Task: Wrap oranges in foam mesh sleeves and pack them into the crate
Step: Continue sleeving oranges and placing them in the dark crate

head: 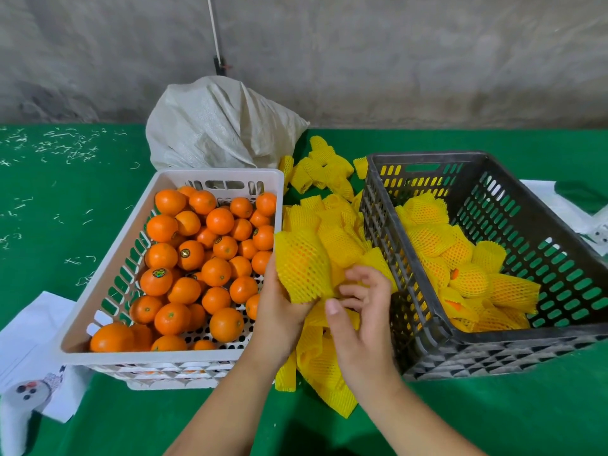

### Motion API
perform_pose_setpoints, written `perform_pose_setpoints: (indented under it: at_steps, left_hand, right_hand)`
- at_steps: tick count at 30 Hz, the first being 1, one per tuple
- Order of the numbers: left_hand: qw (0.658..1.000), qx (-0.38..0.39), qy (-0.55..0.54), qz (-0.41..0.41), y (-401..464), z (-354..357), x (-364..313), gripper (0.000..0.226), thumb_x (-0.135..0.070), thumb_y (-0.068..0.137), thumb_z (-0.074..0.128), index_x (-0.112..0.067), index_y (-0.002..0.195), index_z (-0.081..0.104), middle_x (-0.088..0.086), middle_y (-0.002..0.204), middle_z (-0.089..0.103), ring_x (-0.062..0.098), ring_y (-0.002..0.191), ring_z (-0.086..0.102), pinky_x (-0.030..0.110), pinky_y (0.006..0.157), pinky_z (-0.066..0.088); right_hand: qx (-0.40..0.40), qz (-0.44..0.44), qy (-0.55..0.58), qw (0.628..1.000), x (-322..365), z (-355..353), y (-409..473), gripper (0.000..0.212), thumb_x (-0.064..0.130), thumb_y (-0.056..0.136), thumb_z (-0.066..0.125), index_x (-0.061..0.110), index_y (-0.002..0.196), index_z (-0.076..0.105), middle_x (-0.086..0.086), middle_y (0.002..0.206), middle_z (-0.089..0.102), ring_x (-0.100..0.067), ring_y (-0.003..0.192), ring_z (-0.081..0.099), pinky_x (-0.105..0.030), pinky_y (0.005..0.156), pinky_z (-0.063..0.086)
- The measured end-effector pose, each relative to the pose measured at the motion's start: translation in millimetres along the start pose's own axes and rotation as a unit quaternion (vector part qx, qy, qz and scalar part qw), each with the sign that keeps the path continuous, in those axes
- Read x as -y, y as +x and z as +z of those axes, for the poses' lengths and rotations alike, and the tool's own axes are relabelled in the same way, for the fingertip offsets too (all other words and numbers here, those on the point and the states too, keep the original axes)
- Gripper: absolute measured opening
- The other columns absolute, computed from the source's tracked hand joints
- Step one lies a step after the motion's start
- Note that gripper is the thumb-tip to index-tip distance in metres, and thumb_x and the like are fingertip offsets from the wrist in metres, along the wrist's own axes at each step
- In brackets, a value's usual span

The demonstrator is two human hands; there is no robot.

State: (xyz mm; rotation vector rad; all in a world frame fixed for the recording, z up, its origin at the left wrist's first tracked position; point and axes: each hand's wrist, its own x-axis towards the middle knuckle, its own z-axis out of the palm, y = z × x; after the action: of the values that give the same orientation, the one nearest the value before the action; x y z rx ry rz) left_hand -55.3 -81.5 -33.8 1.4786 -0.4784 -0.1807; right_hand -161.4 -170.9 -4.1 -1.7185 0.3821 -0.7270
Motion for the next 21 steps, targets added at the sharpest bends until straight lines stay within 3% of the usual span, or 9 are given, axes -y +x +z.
perform_pose_setpoints:
  at_steps: [2, 3, 6, 10, 12, 14, 17, 18, 21]
  left_hand:
    - [0.998, 0.054, 0.011, 0.002, -3.8, 3.5, -2.8, 0.079, -0.028, 0.094, 0.078, -0.02, 0.161, 0.037, -0.007, 0.153, 0.055, 0.013, 0.139, 0.054, 0.033, 0.111, 0.05]
    - [0.997, 0.073, 0.016, 0.012, -5.4, 4.9, -1.9, 0.07, -0.025, 0.099, 0.072, -0.019, 0.16, 0.038, -0.007, 0.154, 0.055, 0.014, 0.141, 0.053, 0.034, 0.112, 0.049]
    - [0.997, 0.07, 0.04, 0.021, -6.8, 6.6, -0.6, 0.059, -0.024, 0.102, 0.068, -0.028, 0.157, 0.045, -0.015, 0.151, 0.057, 0.007, 0.139, 0.054, 0.022, 0.108, 0.049]
    - [0.996, 0.058, 0.062, 0.002, -7.1, 10.7, -2.6, 0.062, -0.024, 0.099, 0.072, -0.03, 0.155, 0.046, -0.029, 0.143, 0.058, -0.005, 0.131, 0.056, 0.012, 0.1, 0.049]
    - [0.997, 0.042, 0.057, -0.006, -7.4, 12.5, -3.9, 0.065, -0.022, 0.097, 0.074, -0.025, 0.155, 0.045, -0.03, 0.139, 0.06, -0.009, 0.128, 0.056, 0.009, 0.098, 0.048]
    - [0.999, 0.031, 0.042, -0.009, -8.5, 14.4, -5.3, 0.065, -0.01, 0.096, 0.073, -0.018, 0.153, 0.042, -0.023, 0.135, 0.061, -0.013, 0.122, 0.058, 0.008, 0.095, 0.049]
    - [0.995, 0.086, 0.041, -0.008, -13.5, 13.1, -7.0, 0.077, -0.003, 0.095, 0.073, -0.016, 0.156, 0.028, -0.01, 0.145, 0.053, -0.005, 0.128, 0.057, 0.019, 0.103, 0.051]
    - [0.99, 0.126, 0.061, -0.005, -14.9, 11.9, -7.0, 0.085, -0.007, 0.095, 0.074, -0.019, 0.16, 0.021, -0.008, 0.151, 0.049, -0.001, 0.136, 0.052, 0.024, 0.109, 0.049]
    - [0.97, 0.199, 0.143, 0.003, -10.0, 0.3, -4.3, 0.099, -0.033, 0.094, 0.079, -0.037, 0.165, 0.011, -0.013, 0.157, 0.035, 0.009, 0.138, 0.048, 0.031, 0.114, 0.045]
  right_hand:
    - [0.075, 0.027, -0.065, 0.995, 5.3, 1.2, 8.1, 0.084, 0.062, 0.084, 0.067, 0.05, 0.151, 0.018, 0.032, 0.152, 0.024, -0.002, 0.145, 0.028, -0.025, 0.11, 0.037]
    - [0.109, 0.032, -0.097, 0.989, 6.5, 2.6, 11.1, 0.089, 0.06, 0.088, 0.066, 0.054, 0.154, 0.006, 0.04, 0.152, 0.012, 0.005, 0.147, 0.016, -0.025, 0.114, 0.03]
    - [0.129, 0.059, -0.105, 0.984, 1.3, 7.5, 10.2, 0.088, 0.043, 0.101, 0.055, 0.055, 0.153, -0.015, 0.035, 0.153, 0.005, 0.011, 0.143, 0.012, -0.025, 0.12, 0.023]
    - [0.131, 0.08, -0.096, 0.983, -7.2, 9.4, 4.0, 0.087, 0.038, 0.105, 0.048, 0.06, 0.148, -0.024, 0.049, 0.148, -0.009, 0.024, 0.14, 0.004, -0.003, 0.11, 0.019]
    - [0.136, 0.103, -0.066, 0.983, -9.5, 7.7, 5.8, 0.087, 0.038, 0.104, 0.05, 0.06, 0.149, -0.021, 0.043, 0.155, -0.003, 0.023, 0.141, 0.01, -0.004, 0.108, 0.024]
    - [0.132, 0.157, 0.028, 0.978, -10.1, 6.5, 8.1, 0.092, 0.038, 0.099, 0.063, 0.055, 0.155, -0.008, 0.033, 0.159, 0.018, 0.02, 0.138, 0.029, -0.008, 0.105, 0.037]
    - [0.115, 0.193, 0.081, 0.971, -9.3, 7.2, 10.5, 0.087, 0.042, 0.084, 0.081, 0.056, 0.145, 0.02, 0.048, 0.129, 0.043, 0.032, 0.108, 0.046, 0.002, 0.079, 0.044]
    - [0.096, 0.197, 0.071, 0.973, -9.4, 5.9, 13.0, 0.085, 0.04, 0.083, 0.083, 0.053, 0.144, 0.024, 0.045, 0.127, 0.046, 0.03, 0.106, 0.049, 0.001, 0.076, 0.045]
    - [0.049, 0.238, 0.046, 0.969, -2.4, -11.3, 36.8, 0.088, 0.04, 0.082, 0.083, 0.036, 0.153, 0.032, 0.016, 0.134, 0.056, -0.002, 0.11, 0.062, -0.018, 0.077, 0.052]
